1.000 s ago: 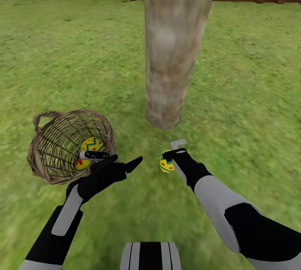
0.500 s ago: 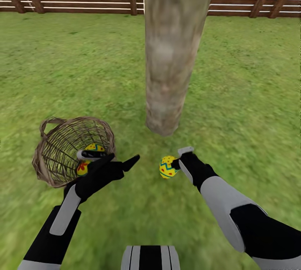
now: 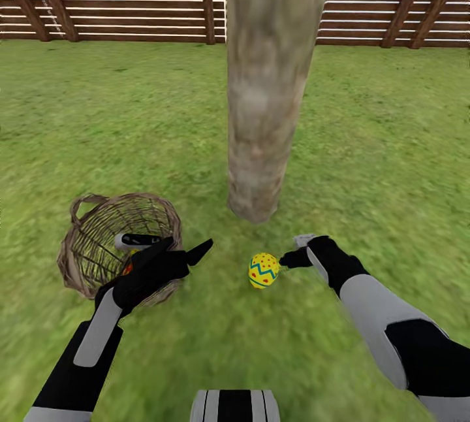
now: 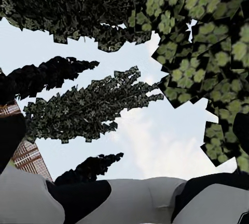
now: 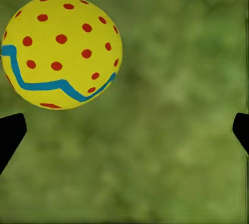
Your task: Take the three Easter eggs out of the wicker basket on the lawn in the garden, then place them on the lawn next to a single tree (choose any tree) so that all three eggs are next to the same tree and none are left in the basket.
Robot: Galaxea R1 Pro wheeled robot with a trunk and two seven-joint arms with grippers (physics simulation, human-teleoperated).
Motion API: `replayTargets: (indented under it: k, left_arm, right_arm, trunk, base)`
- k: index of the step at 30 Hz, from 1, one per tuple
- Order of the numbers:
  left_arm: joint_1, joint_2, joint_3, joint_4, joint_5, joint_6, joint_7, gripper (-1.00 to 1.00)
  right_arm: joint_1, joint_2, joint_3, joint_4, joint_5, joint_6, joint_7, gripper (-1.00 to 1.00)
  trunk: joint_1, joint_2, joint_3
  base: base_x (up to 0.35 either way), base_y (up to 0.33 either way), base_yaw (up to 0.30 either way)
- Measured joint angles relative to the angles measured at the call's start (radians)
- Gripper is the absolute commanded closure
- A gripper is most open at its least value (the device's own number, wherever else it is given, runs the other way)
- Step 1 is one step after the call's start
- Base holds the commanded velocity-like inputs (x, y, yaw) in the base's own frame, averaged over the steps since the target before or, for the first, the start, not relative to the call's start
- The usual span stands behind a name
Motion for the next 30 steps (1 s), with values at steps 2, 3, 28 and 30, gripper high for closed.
replayTargets:
  k: [2,3,28,30]
  left_arm:
    - [0.000,0.002,0.051,0.000,0.001,0.000,0.000,-1.00]
    - [0.000,0.003,0.064,0.000,0.001,0.000,0.000,-1.00]
    - [0.068,0.111,0.367,-0.001,-0.008,0.005,-0.196,-1.00]
    - [0.069,0.134,0.400,-0.001,-0.011,0.007,-0.194,-1.00]
  right_arm:
    - [0.000,-0.065,0.001,-0.050,-0.001,0.028,0.138,-1.00]
    - [0.000,-0.081,0.001,-0.060,-0.002,0.039,0.177,-1.00]
    - [0.000,-0.129,0.004,-0.076,-0.003,0.061,0.367,-1.00]
    - [0.000,-0.129,0.004,-0.075,-0.003,0.061,0.367,-1.00]
  trunk:
    - [-0.001,0.000,0.008]
    - [-0.001,0.001,0.012]
    - [-0.004,0.002,0.031]
    - [-0.004,0.002,0.031]
  base:
    - [0.000,0.000,0.000]
    - [0.000,0.000,0.000]
    - [0.000,0.000,0.000]
    - [0.000,0.000,0.000]
